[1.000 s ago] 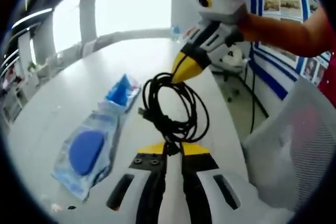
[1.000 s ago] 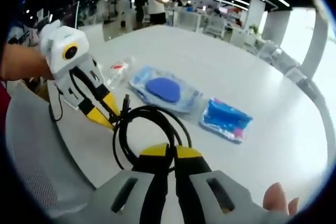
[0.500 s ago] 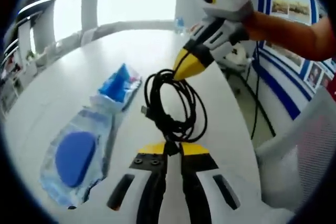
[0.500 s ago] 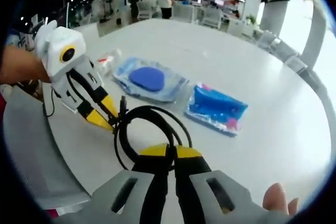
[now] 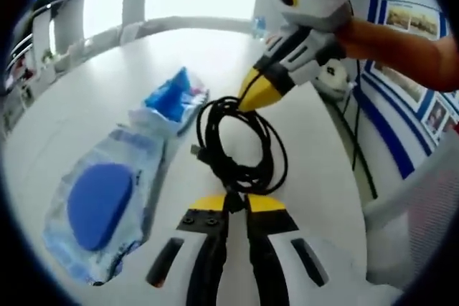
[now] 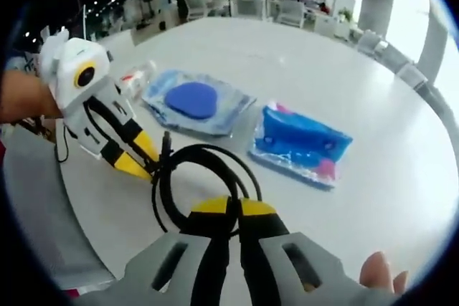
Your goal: Arrange the tabletop items into an orderly group along one side of the table until the central work area is clear of visible clutter.
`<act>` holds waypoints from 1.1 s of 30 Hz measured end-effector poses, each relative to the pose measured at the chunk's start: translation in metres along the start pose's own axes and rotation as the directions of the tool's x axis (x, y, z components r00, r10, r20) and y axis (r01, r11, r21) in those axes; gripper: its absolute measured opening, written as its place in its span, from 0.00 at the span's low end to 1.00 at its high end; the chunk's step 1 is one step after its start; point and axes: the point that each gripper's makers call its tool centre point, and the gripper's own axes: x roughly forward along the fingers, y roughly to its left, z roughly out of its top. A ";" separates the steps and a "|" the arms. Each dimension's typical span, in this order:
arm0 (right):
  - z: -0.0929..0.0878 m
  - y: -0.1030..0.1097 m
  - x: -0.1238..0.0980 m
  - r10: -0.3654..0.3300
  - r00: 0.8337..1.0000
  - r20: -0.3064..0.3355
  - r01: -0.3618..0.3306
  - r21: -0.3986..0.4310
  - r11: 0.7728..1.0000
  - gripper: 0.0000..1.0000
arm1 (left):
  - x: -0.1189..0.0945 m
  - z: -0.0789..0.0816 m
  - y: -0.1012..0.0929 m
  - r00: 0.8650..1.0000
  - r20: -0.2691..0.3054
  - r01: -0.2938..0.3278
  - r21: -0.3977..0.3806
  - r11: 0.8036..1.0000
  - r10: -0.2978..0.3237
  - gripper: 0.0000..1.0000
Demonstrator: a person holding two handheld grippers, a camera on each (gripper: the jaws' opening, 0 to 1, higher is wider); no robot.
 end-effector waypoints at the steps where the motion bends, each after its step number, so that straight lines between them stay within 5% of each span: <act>1: 0.000 -0.001 0.002 0.002 1.000 -0.002 -0.002 -0.001 1.000 0.03 | 0.001 -0.002 0.001 1.000 -0.009 -0.002 -0.016 1.000 0.002 0.06; 13: -0.005 -0.003 0.027 0.024 0.998 -0.050 -0.024 -0.002 1.000 0.04 | 0.004 -0.011 0.007 0.999 -0.043 -0.020 -0.082 0.996 0.016 0.08; 33: -0.012 -0.007 0.032 0.012 0.998 -0.062 -0.012 0.015 1.000 0.06 | 0.009 -0.012 0.014 0.997 -0.066 -0.047 -0.071 0.996 0.042 0.10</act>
